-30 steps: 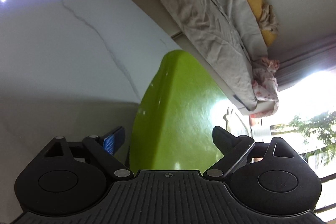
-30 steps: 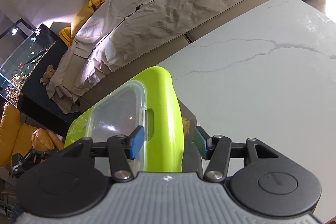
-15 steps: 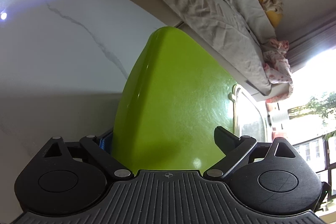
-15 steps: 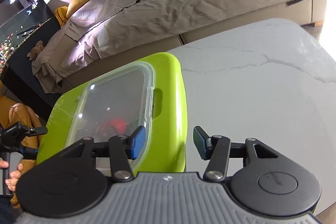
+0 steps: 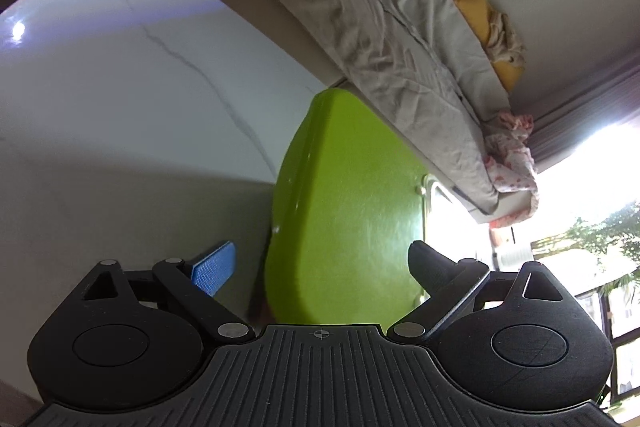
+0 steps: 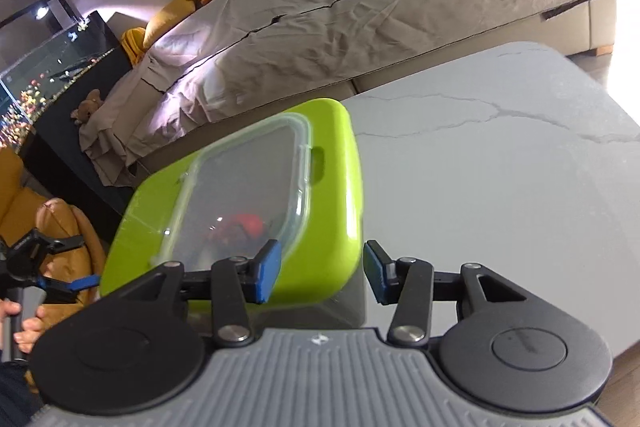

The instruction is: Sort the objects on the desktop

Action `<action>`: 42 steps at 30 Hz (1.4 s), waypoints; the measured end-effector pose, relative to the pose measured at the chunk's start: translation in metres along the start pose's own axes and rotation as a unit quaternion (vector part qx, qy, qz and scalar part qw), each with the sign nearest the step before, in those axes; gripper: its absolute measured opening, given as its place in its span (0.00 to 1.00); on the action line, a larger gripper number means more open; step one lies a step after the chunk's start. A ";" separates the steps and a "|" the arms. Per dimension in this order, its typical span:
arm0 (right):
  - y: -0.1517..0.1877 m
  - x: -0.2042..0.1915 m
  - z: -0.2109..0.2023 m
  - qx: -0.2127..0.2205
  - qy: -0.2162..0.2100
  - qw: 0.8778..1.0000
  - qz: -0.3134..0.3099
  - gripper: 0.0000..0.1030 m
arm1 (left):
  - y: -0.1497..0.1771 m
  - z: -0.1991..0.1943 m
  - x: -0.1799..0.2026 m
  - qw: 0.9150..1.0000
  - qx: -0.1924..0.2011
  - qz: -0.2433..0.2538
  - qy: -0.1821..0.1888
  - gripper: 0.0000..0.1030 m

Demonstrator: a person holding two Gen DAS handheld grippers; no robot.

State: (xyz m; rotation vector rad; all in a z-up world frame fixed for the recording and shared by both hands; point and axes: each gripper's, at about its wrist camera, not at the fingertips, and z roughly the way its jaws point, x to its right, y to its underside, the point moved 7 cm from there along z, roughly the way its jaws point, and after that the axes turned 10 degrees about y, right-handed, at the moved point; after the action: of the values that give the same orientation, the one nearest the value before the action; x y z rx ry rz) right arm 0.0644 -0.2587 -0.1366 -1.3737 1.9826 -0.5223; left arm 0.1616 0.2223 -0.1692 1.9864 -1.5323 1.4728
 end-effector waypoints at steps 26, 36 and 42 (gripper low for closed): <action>0.056 -0.130 -0.057 -0.035 0.107 0.986 -0.126 1.00 | 0.135 -0.029 0.174 0.965 0.009 0.210 -0.155 1.00; 0.043 -0.150 -0.117 0.004 0.078 0.990 -0.120 1.00 | 0.146 -0.036 0.199 0.935 0.033 0.255 -0.244 1.00; 0.046 -0.151 -0.126 0.006 0.095 0.987 -0.131 1.00 | 0.147 -0.026 0.189 0.938 0.008 0.240 -0.248 1.00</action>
State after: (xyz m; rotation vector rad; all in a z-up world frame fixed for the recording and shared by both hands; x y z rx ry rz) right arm -0.0212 -0.1070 -0.0338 -1.6403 1.9521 -0.8101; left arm 0.0152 0.0653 -0.0596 2.2115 -2.3589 1.1653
